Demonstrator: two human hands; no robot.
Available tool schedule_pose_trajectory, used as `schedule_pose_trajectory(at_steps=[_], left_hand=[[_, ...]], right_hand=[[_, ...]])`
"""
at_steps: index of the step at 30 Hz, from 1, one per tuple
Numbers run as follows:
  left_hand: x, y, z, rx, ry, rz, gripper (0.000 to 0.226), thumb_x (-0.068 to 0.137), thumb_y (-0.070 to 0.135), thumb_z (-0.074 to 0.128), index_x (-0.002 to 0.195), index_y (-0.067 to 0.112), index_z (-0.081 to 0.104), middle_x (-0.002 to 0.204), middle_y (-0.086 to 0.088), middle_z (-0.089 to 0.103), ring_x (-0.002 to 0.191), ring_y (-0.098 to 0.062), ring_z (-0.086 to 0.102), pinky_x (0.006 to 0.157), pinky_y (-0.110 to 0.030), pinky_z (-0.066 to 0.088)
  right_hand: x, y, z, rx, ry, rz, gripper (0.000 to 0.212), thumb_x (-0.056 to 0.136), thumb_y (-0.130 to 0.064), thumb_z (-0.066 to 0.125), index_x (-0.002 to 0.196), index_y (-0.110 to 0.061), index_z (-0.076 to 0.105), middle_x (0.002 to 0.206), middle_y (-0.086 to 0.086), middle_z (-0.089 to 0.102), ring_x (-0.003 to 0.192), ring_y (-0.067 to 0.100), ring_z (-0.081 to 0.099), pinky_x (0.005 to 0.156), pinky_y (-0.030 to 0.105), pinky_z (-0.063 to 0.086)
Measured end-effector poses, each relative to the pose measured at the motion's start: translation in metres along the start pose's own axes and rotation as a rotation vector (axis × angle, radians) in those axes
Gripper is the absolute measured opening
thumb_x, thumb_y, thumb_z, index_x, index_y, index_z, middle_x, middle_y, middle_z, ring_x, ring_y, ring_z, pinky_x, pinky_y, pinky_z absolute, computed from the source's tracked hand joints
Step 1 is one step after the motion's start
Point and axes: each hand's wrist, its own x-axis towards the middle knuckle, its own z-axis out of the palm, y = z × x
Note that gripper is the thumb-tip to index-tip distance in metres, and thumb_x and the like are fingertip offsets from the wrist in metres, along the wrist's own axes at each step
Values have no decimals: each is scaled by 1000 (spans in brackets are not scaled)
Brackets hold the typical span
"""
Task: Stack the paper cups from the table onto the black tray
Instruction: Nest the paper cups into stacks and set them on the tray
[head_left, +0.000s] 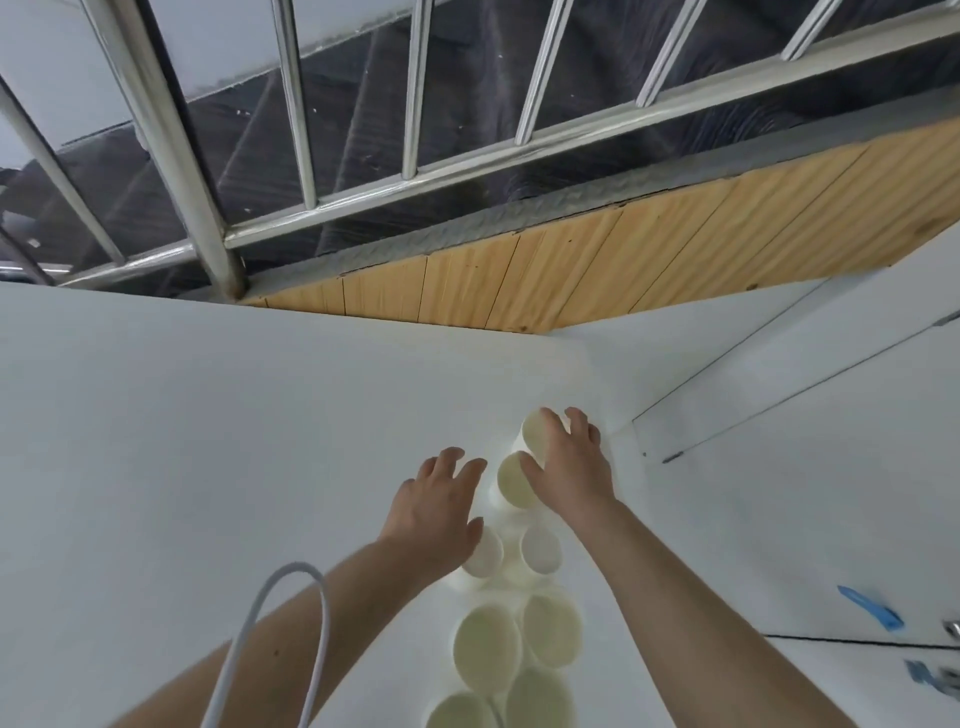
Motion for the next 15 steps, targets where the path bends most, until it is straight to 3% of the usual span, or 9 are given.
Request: schedule_pose_trajectory(at_steps=[4, 9, 12, 15], left_hand=[[10, 5, 2, -21, 34, -28, 63, 94, 36, 51, 147, 25, 21, 154, -1, 16, 137, -23, 28, 99, -36, 39], [5, -4, 15, -58, 36, -85, 63, 93, 37, 52, 147, 25, 22, 153, -1, 17, 136, -22, 28, 100, -36, 40], [7, -10, 15, -77, 55, -105, 66, 92, 37, 54, 147, 24, 20, 153, -1, 18, 136, -23, 29, 99, -36, 40], [13, -14, 10, -124, 107, -112, 75, 89, 39, 59, 148, 23, 16, 152, 0, 21, 134, -22, 32, 98, -34, 41]], right_hand=[[29, 6, 3, 2, -49, 72, 70, 92, -51, 53, 149, -22, 25, 151, 10, 22, 135, 32, 30, 94, 41, 45], [42, 2, 12, 85, -79, 75, 62, 90, -38, 58, 145, -21, 35, 142, 9, 37, 125, 30, 41, 89, 38, 45], [38, -5, 4, 155, 5, -13, 63, 87, -36, 62, 144, -22, 37, 141, 4, 38, 127, 26, 40, 89, 38, 45], [27, -22, -7, 260, 13, -206, 73, 85, -39, 69, 146, -22, 34, 144, 1, 38, 132, 22, 39, 99, 37, 42]])
